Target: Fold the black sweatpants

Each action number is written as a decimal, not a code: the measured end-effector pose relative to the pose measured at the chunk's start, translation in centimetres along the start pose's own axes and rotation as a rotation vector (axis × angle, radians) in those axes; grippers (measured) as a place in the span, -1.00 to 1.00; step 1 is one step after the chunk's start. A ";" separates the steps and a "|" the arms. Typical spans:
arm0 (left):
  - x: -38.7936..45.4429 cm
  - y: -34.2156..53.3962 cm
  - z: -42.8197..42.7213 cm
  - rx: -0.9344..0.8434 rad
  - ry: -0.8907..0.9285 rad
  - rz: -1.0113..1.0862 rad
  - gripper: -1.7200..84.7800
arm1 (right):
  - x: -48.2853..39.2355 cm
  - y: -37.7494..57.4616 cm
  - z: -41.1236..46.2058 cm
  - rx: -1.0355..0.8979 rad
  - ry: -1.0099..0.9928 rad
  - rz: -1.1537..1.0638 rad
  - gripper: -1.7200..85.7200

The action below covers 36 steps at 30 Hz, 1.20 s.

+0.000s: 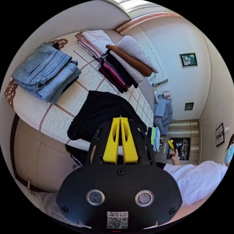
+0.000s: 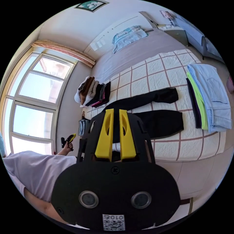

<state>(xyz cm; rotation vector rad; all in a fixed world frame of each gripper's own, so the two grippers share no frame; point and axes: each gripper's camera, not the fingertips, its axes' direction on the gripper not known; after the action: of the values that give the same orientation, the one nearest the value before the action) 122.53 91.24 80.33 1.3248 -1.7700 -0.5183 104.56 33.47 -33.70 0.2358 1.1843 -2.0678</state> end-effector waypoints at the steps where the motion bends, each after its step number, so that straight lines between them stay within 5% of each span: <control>1: 0.0 0.2 -0.4 0.018 0.021 -0.003 -0.96 | 0.2 1.0 -1.0 0.055 0.030 -0.007 -0.85; 11: 1.2 -2.2 0.2 -0.198 -0.339 0.230 -0.89 | -1.9 10.6 -5.3 0.359 0.351 -0.015 -0.81; 16: -0.9 -5.6 3.3 -0.295 -0.496 0.336 -0.83 | -2.4 15.0 -3.5 0.261 0.485 0.071 -0.74; 23: -4.9 -7.8 8.0 -0.251 -0.589 0.201 -0.77 | 2.1 14.9 1.0 0.027 0.557 0.123 -0.70; 30: -10.4 -8.0 12.3 -0.206 -0.616 0.044 -0.72 | 14.6 10.2 6.3 0.007 0.592 0.223 -0.65; 36: -9.9 -7.7 16.5 -0.243 -0.640 0.167 -0.71 | 24.0 6.6 7.9 -0.007 0.598 0.266 -0.64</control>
<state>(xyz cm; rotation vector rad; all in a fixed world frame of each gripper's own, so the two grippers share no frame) 114.38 95.13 61.66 0.8791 -2.2115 -1.1133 93.30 12.97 -45.32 1.0056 1.4059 -1.8047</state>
